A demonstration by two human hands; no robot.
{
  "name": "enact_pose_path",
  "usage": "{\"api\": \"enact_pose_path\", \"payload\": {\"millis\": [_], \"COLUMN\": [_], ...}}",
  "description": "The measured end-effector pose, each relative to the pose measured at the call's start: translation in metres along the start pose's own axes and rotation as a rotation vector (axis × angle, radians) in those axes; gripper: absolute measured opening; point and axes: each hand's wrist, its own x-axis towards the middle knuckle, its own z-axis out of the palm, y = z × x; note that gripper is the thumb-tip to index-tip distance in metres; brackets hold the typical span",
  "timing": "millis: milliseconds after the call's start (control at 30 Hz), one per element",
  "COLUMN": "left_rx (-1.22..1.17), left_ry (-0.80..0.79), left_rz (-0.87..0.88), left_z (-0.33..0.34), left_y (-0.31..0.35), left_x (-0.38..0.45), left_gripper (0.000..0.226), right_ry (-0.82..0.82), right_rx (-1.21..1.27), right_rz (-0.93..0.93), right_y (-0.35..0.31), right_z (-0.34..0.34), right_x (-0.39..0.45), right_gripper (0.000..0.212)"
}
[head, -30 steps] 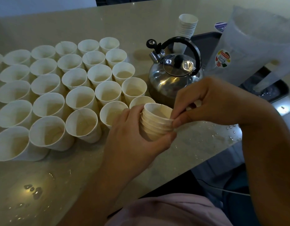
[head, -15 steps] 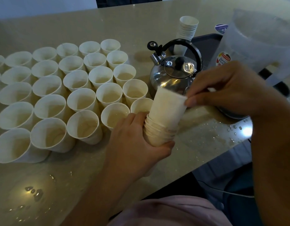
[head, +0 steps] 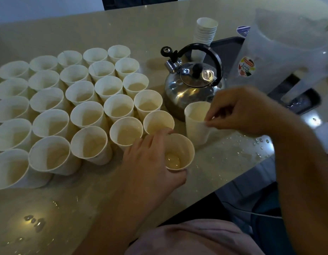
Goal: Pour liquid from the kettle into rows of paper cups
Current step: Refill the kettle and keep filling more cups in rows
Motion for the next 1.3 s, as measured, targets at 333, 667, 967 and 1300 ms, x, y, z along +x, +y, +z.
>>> {"api": "enact_pose_path", "payload": {"millis": [333, 667, 967, 1300], "left_rx": [0.124, -0.101, -0.170, -0.156], "left_ry": [-0.102, -0.020, 0.130, 0.225], "left_rz": [-0.047, -0.067, -0.008, 0.019], "left_z": [-0.030, -0.073, -0.101, -0.123], "left_y": [0.003, 0.020, 0.031, 0.028], "left_x": [-0.005, 0.029, 0.093, 0.099], "left_gripper": [0.094, 0.059, 0.044, 0.039], "right_ry": [-0.007, 0.948, 0.745, 0.912], "right_rx": [0.148, 0.382, 0.665, 0.783], "right_rz": [0.038, 0.298, 0.343, 0.309], "right_y": [0.015, 0.028, 0.042, 0.029], "right_z": [0.032, 0.010, 0.009, 0.012], "right_x": [0.008, 0.066, 0.103, 0.110], "right_gripper": [0.020, 0.034, 0.009, 0.014]}}
